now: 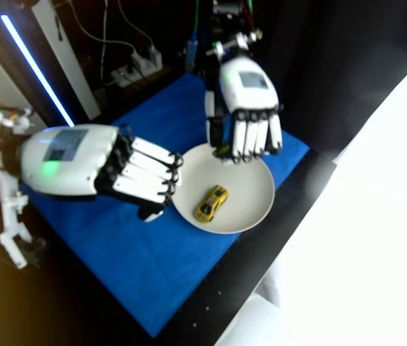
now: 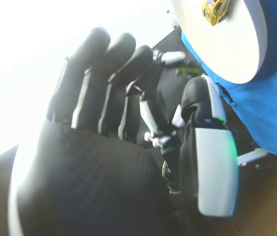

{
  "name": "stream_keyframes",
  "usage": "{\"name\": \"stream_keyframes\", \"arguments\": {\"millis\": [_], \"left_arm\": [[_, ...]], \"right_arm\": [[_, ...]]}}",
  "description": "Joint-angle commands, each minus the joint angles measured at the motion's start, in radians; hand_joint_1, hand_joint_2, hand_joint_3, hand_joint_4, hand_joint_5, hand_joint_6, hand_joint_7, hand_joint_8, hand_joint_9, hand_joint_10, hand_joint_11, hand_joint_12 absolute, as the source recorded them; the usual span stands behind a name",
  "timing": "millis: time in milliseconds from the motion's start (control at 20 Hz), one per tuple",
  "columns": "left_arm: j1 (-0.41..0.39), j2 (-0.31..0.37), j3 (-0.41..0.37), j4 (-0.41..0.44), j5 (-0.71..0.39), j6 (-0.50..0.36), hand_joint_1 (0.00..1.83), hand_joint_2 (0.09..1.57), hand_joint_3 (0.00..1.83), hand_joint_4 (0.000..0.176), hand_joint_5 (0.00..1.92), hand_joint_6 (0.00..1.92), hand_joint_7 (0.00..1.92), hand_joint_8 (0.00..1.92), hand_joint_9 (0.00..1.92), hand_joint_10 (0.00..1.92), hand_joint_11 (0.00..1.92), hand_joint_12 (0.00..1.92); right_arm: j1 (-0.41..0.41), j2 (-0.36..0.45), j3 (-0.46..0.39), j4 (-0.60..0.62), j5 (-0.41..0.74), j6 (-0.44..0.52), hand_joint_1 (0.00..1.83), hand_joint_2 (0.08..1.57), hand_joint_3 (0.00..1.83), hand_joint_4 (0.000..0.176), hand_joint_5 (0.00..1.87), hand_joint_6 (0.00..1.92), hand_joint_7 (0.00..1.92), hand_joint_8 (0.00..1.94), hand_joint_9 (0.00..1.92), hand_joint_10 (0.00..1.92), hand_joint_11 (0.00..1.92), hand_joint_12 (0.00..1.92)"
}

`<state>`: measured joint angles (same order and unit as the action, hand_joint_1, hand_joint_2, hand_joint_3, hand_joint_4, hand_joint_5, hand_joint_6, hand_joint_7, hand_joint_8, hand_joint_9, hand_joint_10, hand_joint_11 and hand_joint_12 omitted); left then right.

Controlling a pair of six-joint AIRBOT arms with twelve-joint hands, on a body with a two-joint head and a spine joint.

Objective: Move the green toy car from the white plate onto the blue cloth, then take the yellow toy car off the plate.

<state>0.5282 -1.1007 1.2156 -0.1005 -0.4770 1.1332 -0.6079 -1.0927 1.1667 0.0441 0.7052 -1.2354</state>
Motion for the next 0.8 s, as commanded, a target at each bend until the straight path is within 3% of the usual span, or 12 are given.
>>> {"name": "stream_keyframes", "arguments": {"millis": [0, 50, 150, 200, 250, 300, 350, 400, 500, 650, 700, 750], "left_arm": [[-0.003, 0.012, -0.007, 0.009, -0.15, -0.003, 1.36, 1.16, 0.0, 0.0, 0.88, 0.97, 0.92, 1.22, 0.75, 1.46, 0.49, 1.79], [0.011, 0.05, -0.056, 0.031, -0.188, -0.003, 1.27, 1.13, 0.0, 0.0, 0.98, 0.81, 0.98, 1.27, 0.88, 1.48, 0.64, 1.84], [0.034, 0.089, -0.108, 0.052, -0.231, -0.004, 1.34, 1.16, 0.0, 0.0, 0.89, 0.91, 0.92, 1.27, 0.78, 1.47, 0.6, 1.82], [0.052, 0.115, -0.142, 0.063, -0.257, -0.005, 1.28, 1.14, 0.0, 0.0, 0.93, 0.88, 0.96, 1.29, 0.83, 1.51, 0.63, 1.88], [0.069, 0.137, -0.172, 0.075, -0.275, -0.005, 1.35, 1.16, 0.0, 0.0, 0.86, 1.03, 0.95, 1.2, 0.77, 1.47, 0.52, 1.85], [0.091, 0.162, -0.205, 0.085, -0.294, -0.006, 1.35, 1.17, 0.0, 0.0, 0.83, 1.08, 0.9, 1.24, 0.72, 1.5, 0.46, 1.88], [0.102, 0.175, -0.224, 0.091, -0.303, -0.007, 1.24, 1.18, 0.0, 0.0, 0.85, 1.06, 0.89, 1.35, 0.65, 1.63, 0.37, 1.91], [0.135, 0.205, -0.265, 0.107, -0.314, -0.011, 1.18, 1.19, 0.0, 0.0, 0.82, 1.15, 0.86, 1.34, 0.55, 1.57, 0.29, 1.91], [0.158, 0.221, -0.29, 0.118, -0.314, -0.015, 1.18, 1.19, 0.0, 0.0, 0.82, 1.15, 0.87, 1.33, 0.56, 1.52, 0.31, 1.87], [0.197, 0.239, -0.31, 0.165, -0.305, -0.092, 1.17, 1.21, 0.0, 0.006, 0.77, 1.24, 0.84, 1.33, 0.55, 1.38, 0.23, 1.75], [0.215, 0.242, -0.313, 0.173, -0.304, -0.129, 1.17, 1.2, 0.0, 0.006, 0.78, 1.25, 0.87, 1.28, 0.59, 1.37, 0.27, 1.75], [0.24, 0.244, -0.318, 0.173, -0.299, -0.14, 1.15, 1.23, 0.0, 0.011, 0.72, 1.34, 0.82, 1.34, 0.56, 1.34, 0.28, 1.72]], "right_arm": [[0.015, -0.001, -0.002, 0.0, 0.128, -0.008, 1.0, 1.11, 0.0, 0.0, 0.65, 0.84, 0.66, 1.34, 0.6, 1.54, 0.49, 1.82], [0.015, -0.001, -0.002, 0.0, 0.128, -0.008, 0.96, 1.11, 0.0, 0.0, 0.65, 0.85, 0.64, 1.38, 0.59, 1.58, 0.5, 1.85], [0.014, -0.001, -0.002, 0.0, 0.128, -0.008, 0.95, 1.1, 0.0, 0.0, 0.64, 0.86, 0.63, 1.37, 0.58, 1.58, 0.49, 1.87], [0.014, -0.001, -0.002, 0.001, 0.127, -0.008, 0.94, 1.11, 0.0, 0.0, 0.62, 0.86, 0.62, 1.37, 0.57, 1.59, 0.48, 1.88], [0.014, -0.001, -0.002, 0.002, 0.127, -0.008, 0.91, 1.11, 0.0, 0.0, 0.6, 0.86, 0.6, 1.36, 0.56, 1.59, 0.48, 1.88], [0.014, -0.001, -0.001, 0.004, 0.126, -0.008, 0.9, 1.11, 0.0, 0.0, 0.6, 0.84, 0.6, 1.34, 0.56, 1.57, 0.48, 1.88], [0.013, -0.001, -0.001, 0.005, 0.125, -0.008, 0.88, 1.11, 0.0, 0.0, 0.59, 0.82, 0.55, 1.4, 0.51, 1.65, 0.46, 1.91], [0.013, -0.001, 0.001, 0.011, 0.122, -0.008, 0.91, 1.09, 0.0, 0.0, 0.6, 0.76, 0.52, 1.45, 0.48, 1.71, 0.44, 1.92], [0.012, 0.0, 0.003, 0.017, 0.118, -0.008, 0.91, 1.09, 0.0, 0.0, 0.61, 0.74, 0.53, 1.42, 0.5, 1.68, 0.44, 1.92], [0.01, -0.001, 0.008, 0.027, 0.113, -0.008, 0.96, 1.09, 0.0, 0.0, 0.57, 0.84, 0.47, 1.64, 0.46, 1.87, 0.47, 1.92], [0.01, -0.001, 0.009, 0.029, 0.11, -0.008, 0.97, 1.09, 0.0, 0.0, 0.57, 0.85, 0.47, 1.63, 0.46, 1.86, 0.46, 1.92], [0.01, -0.001, 0.012, 0.032, 0.104, -0.008, 0.98, 1.09, 0.0, 0.0, 0.55, 0.85, 0.46, 1.44, 0.42, 1.7, 0.38, 1.92]]}}
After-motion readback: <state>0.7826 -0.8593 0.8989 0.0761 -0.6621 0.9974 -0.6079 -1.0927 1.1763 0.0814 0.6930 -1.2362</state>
